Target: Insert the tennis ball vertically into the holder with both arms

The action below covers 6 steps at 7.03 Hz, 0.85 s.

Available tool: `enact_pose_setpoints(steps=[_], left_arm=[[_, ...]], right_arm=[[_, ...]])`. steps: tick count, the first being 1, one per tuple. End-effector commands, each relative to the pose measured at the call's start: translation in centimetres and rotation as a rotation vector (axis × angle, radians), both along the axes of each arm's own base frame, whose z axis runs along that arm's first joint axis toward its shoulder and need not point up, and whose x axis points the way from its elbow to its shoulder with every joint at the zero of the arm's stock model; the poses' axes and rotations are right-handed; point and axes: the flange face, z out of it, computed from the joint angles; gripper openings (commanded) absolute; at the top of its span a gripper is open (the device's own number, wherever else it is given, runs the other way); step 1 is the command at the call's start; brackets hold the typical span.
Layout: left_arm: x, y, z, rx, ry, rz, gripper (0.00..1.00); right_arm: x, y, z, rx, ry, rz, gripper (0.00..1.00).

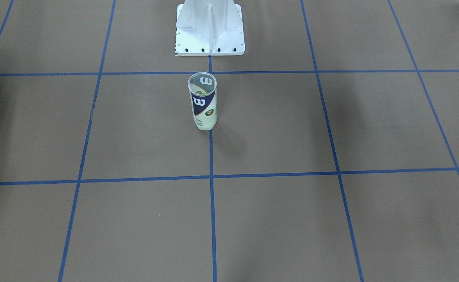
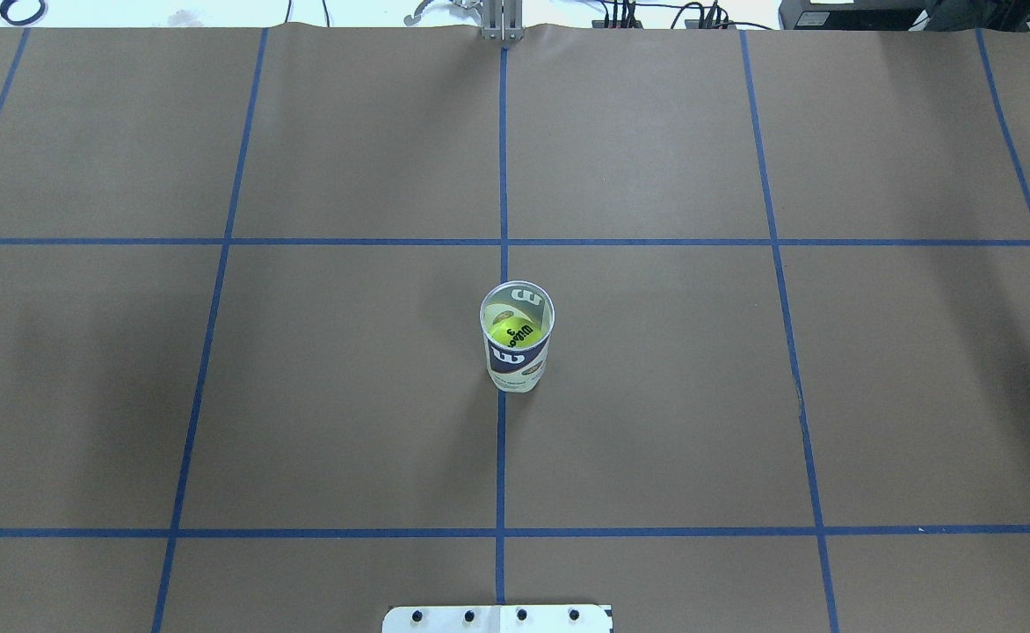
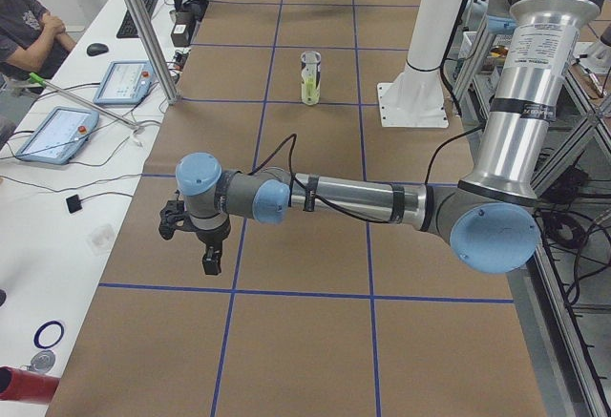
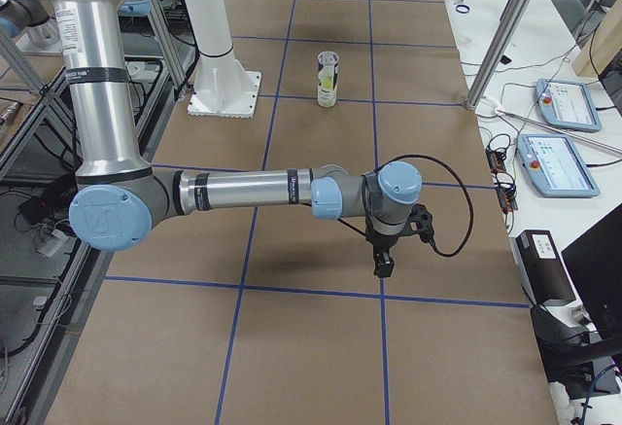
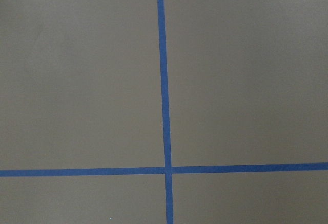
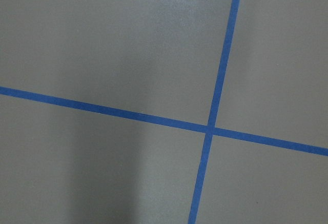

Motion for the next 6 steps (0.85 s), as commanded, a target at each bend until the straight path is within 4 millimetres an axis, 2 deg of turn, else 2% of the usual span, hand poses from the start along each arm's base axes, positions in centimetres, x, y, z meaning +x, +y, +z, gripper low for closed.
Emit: enact_pose_setpoints(steps=[1,2,3,4,5,6], left_arm=[[-4.3,1.8,0.3,-0.179,0.048,-0.077,0.99],[-4.2,5.5,0.8,-0.172,0.04,-0.075,0.99],[-4.3,7.3,0.6,-0.146,0.014,-0.07,1.0],[-4.3,8.1,0.2,-0.102,0.009,-0.07,1.0],[-4.2,8.7,0.7,-0.083,0.009,-0.071,1.0],[-4.2,10.0,1.9,-0.1,0.014,-0.069,1.0]], right_arm=[[1.0,0.0,0.0,-0.026,0.003,-0.009,0.99],[2.5,0.6,-0.2,-0.025,-0.008,0.018,0.99],[2.5,0.9,0.2,-0.032,-0.006,0.017,0.99],[2.7,1.6,0.7,-0.042,-0.005,0.022,0.99],[2.9,3.3,1.0,-0.043,-0.005,0.023,0.99],[3.0,5.8,1.3,-0.043,0.004,0.021,0.99]])
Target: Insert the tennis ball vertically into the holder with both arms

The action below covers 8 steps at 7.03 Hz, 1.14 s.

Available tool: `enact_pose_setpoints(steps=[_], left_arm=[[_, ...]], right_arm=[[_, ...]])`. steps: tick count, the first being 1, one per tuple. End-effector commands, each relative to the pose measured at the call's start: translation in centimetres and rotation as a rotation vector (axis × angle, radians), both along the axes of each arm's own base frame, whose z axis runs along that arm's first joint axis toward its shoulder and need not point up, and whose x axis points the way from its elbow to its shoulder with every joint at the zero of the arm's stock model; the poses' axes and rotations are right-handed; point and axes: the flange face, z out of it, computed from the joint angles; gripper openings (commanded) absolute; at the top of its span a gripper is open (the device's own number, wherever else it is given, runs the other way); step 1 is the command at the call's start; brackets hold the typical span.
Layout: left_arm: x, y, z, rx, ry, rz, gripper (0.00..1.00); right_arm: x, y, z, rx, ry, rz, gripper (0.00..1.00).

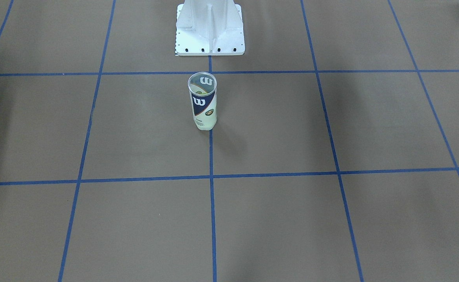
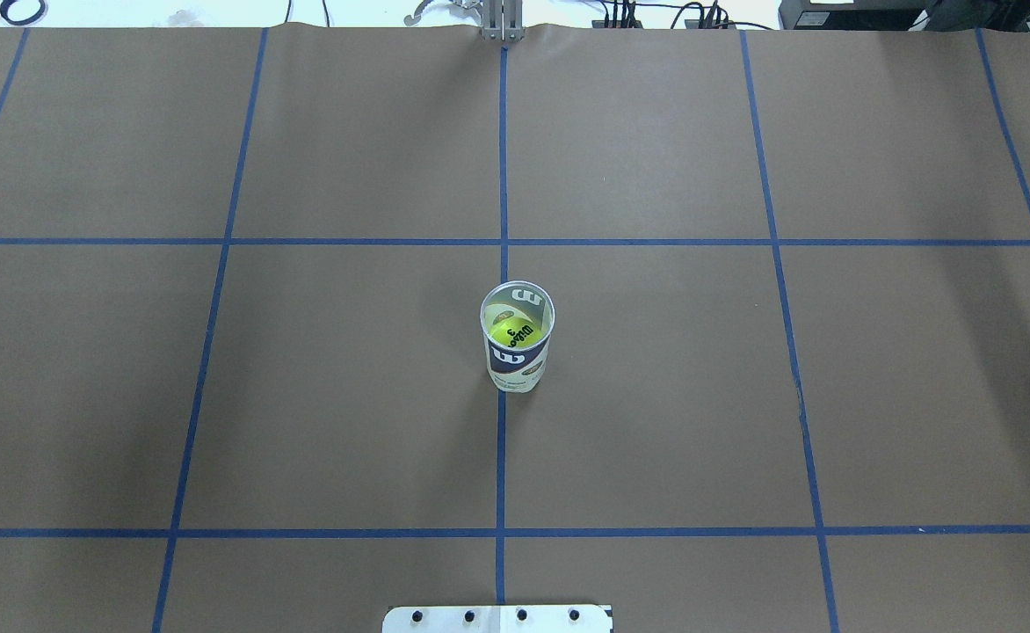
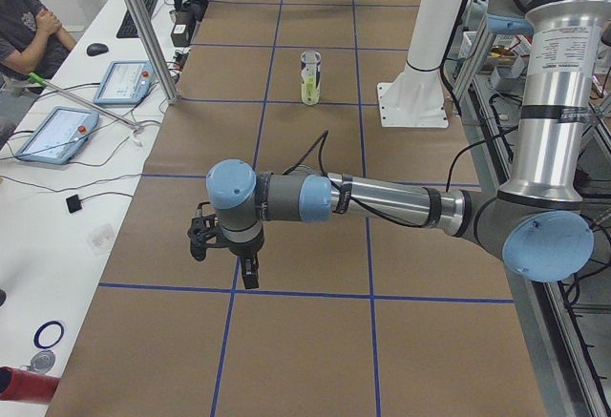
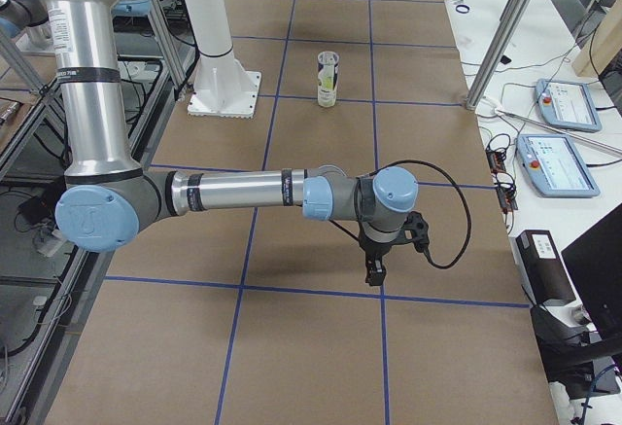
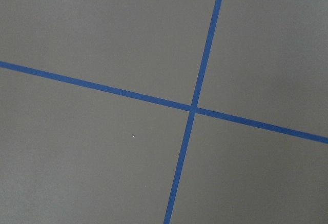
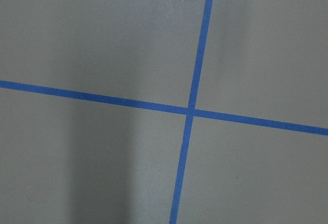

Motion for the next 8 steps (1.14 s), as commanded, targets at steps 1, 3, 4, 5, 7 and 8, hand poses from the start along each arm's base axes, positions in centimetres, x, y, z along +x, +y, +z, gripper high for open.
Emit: enact_pose_setpoints(steps=[1,3,4,5,7,8], left_arm=[[0.2,2.1,1.5,0.005,0.003,0.002,1.0],[0.1,2.6,2.2,0.087,-0.01,0.063,1.0],[0.1,2.8,2.6,0.119,-0.025,0.11,1.0],[0.2,2.6,2.4,0.109,-0.021,0.105,1.0],[0.6,2.7,2.0,0.101,-0.009,0.112,1.0],[0.8,2.7,2.2,0.104,0.006,0.118,1.0]], right_arm=[[0.2,3.0,-0.1,0.006,0.009,0.0,0.99],[0.1,2.1,-1.1,0.025,0.008,-0.001,0.99],[0.1,2.2,-0.8,0.019,0.008,-0.001,0.99],[0.1,2.5,-0.2,0.008,0.009,-0.002,0.99],[-0.2,2.7,0.1,0.0,0.006,-0.006,0.99],[-0.3,2.6,0.1,0.003,0.007,-0.01,0.99]])
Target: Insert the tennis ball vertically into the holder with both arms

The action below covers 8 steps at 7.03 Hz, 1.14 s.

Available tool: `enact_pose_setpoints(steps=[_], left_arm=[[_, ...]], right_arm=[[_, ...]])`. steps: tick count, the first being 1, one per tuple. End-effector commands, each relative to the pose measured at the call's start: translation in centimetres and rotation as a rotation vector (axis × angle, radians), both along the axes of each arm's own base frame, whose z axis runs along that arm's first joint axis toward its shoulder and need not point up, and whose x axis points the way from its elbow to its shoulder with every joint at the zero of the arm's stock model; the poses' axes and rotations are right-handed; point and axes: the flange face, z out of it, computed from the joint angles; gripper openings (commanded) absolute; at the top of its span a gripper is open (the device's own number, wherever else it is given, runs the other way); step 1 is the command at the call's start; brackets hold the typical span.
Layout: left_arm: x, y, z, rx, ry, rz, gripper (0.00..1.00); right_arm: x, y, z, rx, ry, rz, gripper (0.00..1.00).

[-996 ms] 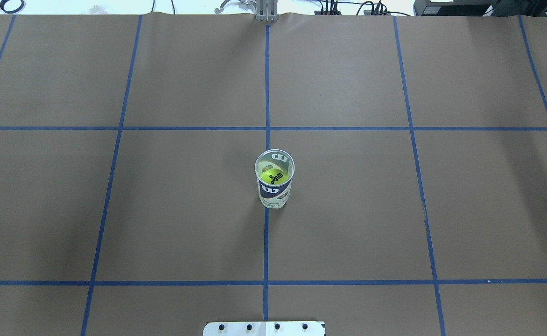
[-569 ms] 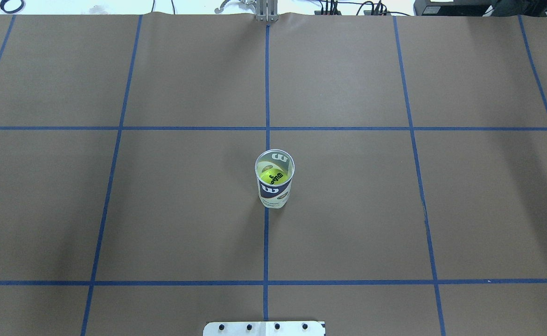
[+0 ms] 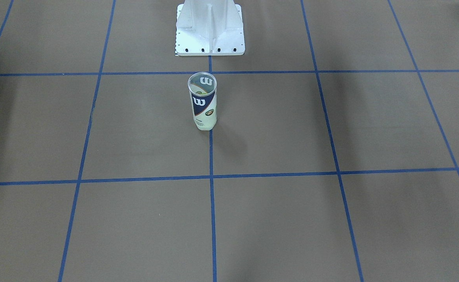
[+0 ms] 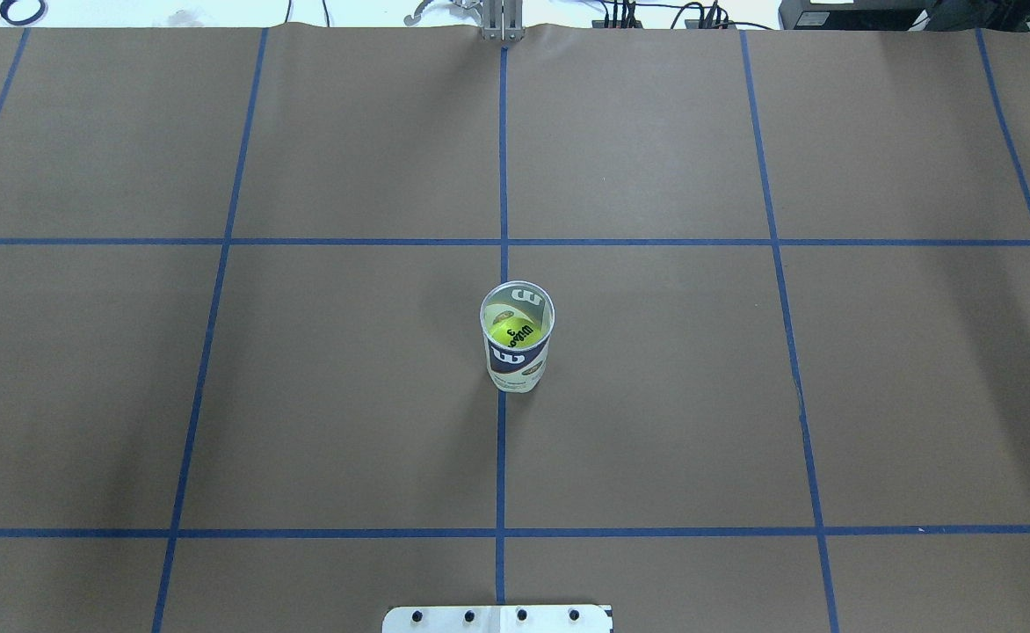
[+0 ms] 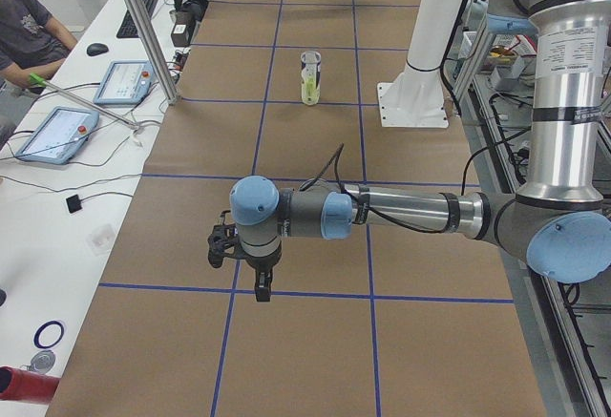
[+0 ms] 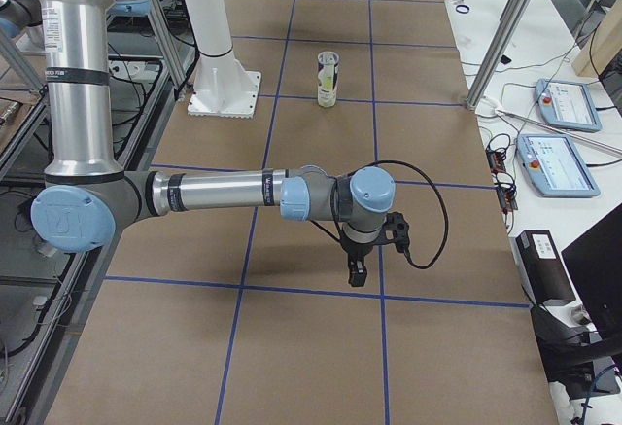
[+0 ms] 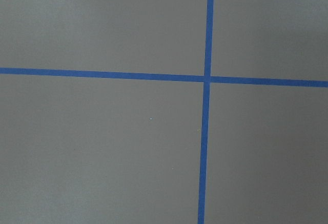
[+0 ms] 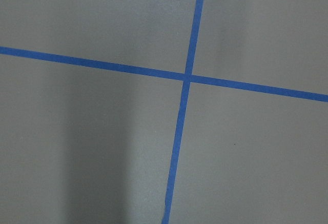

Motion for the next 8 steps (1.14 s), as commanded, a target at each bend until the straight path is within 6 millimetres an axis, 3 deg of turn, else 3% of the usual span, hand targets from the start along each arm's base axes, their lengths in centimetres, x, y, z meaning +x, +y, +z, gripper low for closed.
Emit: enact_pose_setpoints(steps=[1,8], left_arm=[[0.29,-0.01,0.08,0.008,0.014,0.012,1.0],[0.45,0.49,0.33,0.002,0.015,0.012,1.0]], right_arm=[[-0.24,-0.37,-0.28,0.008,-0.003,-0.005,0.99],[-1.19,-0.08,0.34,-0.004,-0.012,-0.021,0.99]])
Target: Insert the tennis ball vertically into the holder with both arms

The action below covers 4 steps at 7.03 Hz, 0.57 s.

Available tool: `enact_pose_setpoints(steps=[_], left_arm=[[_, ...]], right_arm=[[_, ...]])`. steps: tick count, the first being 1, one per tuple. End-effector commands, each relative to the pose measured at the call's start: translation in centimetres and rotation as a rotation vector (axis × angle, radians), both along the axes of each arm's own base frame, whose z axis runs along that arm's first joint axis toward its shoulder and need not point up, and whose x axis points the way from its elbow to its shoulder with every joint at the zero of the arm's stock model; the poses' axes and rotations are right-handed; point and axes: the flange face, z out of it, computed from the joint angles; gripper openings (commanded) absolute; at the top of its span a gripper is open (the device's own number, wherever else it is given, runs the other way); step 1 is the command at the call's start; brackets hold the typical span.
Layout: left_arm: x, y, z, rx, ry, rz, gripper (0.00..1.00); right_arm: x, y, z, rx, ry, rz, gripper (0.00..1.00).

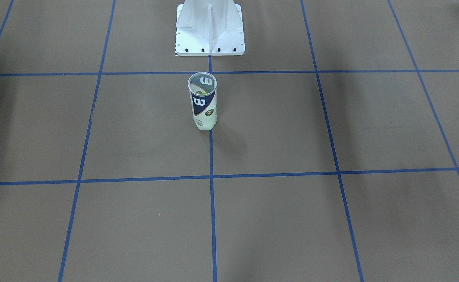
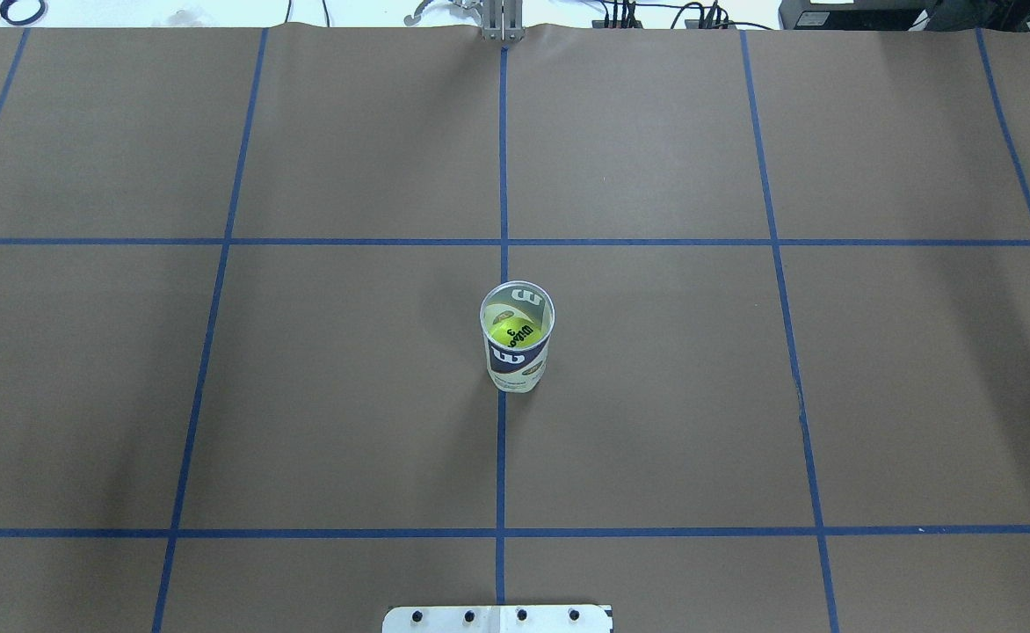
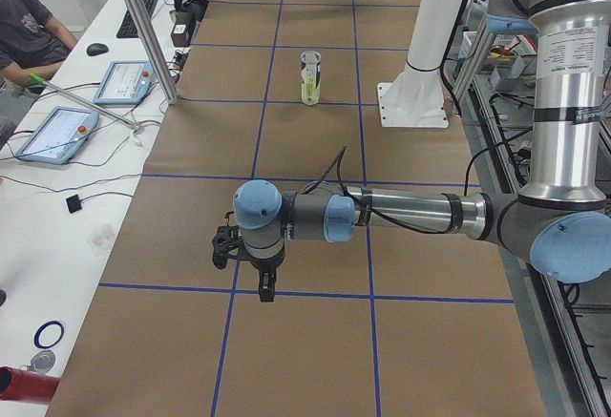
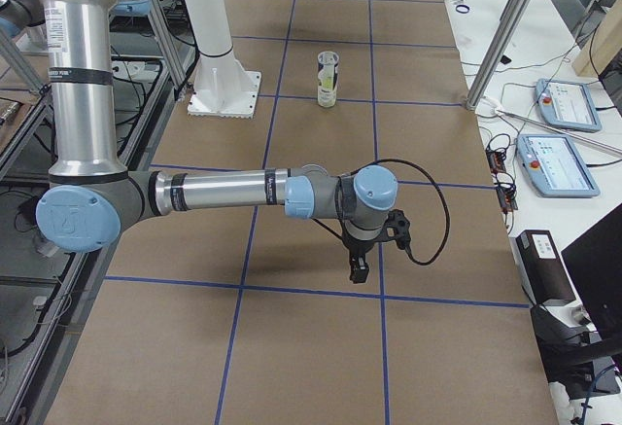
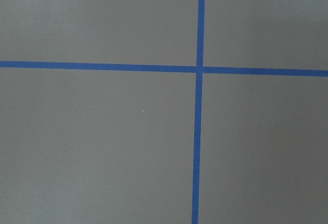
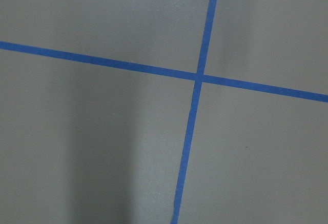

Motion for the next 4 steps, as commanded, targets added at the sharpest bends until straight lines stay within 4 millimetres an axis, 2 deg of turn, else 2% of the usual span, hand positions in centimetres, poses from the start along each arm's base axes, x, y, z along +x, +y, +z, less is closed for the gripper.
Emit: enact_pose_setpoints(steps=[1,4], left_arm=[[0.21,-0.23,-0.33,0.008,0.0,0.005,1.0],[0.22,-0.39,-0.71,0.017,0.001,0.006,1.0]], right_arm=[[0.04,0.22,0.47,-0.003,0.008,0.001,0.99],[0.02,-0.12,0.24,-0.003,0.008,0.005,0.99]])
